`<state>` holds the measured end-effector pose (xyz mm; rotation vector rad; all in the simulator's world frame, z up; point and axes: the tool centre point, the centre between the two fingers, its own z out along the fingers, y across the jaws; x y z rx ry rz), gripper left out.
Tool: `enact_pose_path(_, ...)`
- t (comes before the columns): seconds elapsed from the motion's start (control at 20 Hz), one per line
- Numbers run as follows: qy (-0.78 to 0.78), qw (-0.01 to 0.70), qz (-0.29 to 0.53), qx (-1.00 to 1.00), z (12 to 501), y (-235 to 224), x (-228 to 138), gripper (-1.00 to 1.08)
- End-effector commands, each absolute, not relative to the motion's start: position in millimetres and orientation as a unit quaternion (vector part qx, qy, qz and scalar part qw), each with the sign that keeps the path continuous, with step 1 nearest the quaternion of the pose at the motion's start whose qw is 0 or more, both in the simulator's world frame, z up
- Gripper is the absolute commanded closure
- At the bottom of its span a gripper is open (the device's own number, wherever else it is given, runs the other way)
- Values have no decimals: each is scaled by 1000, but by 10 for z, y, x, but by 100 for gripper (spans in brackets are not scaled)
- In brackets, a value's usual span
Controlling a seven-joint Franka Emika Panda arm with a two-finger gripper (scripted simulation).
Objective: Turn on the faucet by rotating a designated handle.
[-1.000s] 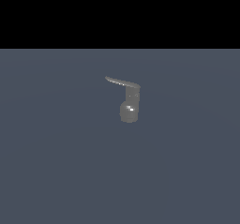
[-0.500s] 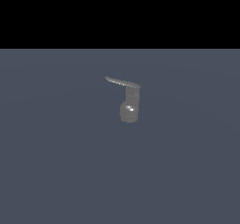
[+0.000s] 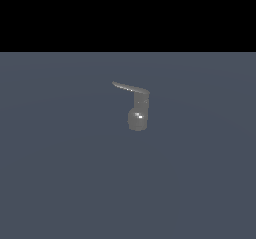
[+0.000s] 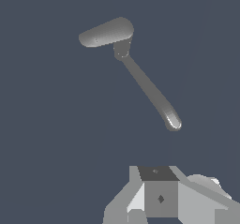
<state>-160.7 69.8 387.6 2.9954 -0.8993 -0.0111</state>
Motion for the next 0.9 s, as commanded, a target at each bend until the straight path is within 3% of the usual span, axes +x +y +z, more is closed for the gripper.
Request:
enact_pose_path(0.0,-314,6,-3,949,3767,755,-1484,108)
enact_pose_path(0.85,-477,1,-3,879,3067,929,-617,108)
